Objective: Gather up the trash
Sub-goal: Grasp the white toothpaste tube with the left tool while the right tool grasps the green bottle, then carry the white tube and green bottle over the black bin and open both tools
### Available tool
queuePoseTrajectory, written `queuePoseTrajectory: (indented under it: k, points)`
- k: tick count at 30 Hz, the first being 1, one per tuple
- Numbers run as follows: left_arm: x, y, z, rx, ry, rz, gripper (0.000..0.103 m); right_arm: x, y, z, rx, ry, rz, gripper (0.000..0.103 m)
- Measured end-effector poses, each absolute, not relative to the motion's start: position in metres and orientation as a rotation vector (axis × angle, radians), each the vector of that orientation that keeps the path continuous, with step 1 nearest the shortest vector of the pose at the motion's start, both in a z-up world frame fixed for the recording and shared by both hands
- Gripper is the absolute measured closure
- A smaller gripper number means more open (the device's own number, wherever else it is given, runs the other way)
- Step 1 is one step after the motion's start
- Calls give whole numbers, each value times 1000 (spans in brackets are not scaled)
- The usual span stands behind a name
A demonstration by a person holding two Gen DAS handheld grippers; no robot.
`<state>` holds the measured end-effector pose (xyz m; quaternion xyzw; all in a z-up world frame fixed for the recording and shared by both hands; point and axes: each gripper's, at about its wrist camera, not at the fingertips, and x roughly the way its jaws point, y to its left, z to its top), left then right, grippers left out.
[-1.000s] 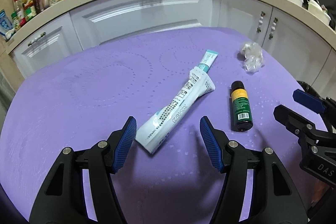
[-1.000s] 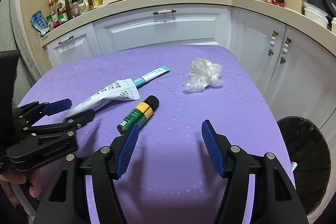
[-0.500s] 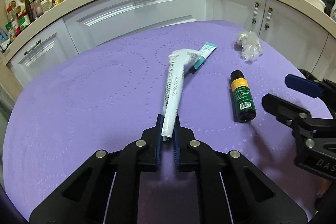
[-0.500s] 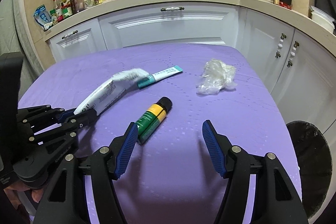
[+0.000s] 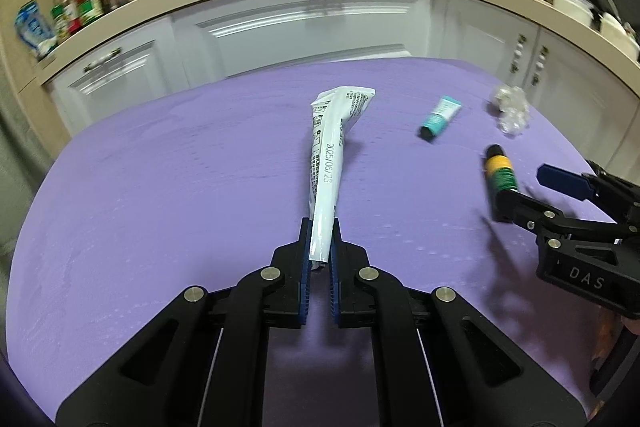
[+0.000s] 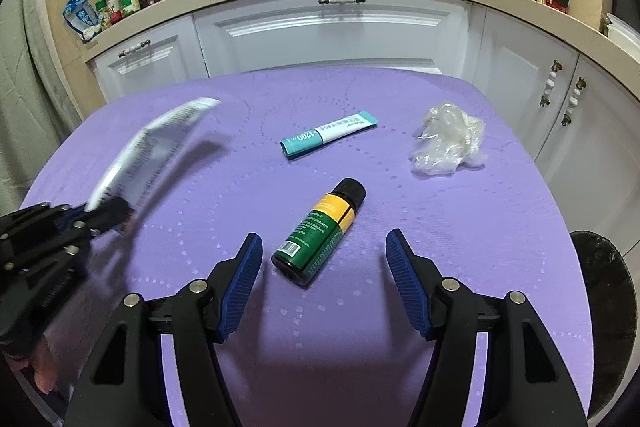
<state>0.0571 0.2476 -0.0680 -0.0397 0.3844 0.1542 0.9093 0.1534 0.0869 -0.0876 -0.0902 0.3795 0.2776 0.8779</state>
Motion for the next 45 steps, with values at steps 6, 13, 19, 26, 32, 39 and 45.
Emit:
queuePoseTrajectory:
  k: [6,13,19,26,32,39,45]
  points:
    - [48,268,-68,-114,783,359,96,164,88,-95,-175,843,565,44]
    - [44,269,-70,-121,781,354,96,168,76,-95,-153,851,545,67]
    - [46,266,-71,-118,782,348,96,169,80,-96,-152,857,570,71]
    - [45,261,-70,-115,776,349,96,172,80,-93,-132,844,575,78]
    - [44,251,-68,-111,770,335,96,164,68,-85,-126,800,569,78]
    - [45,231,-62,-99,751,303,96,154,46,-69,-101,755,557,78]
    - [48,209,-56,-87,737,272,96,148,23,-59,-80,722,537,78]
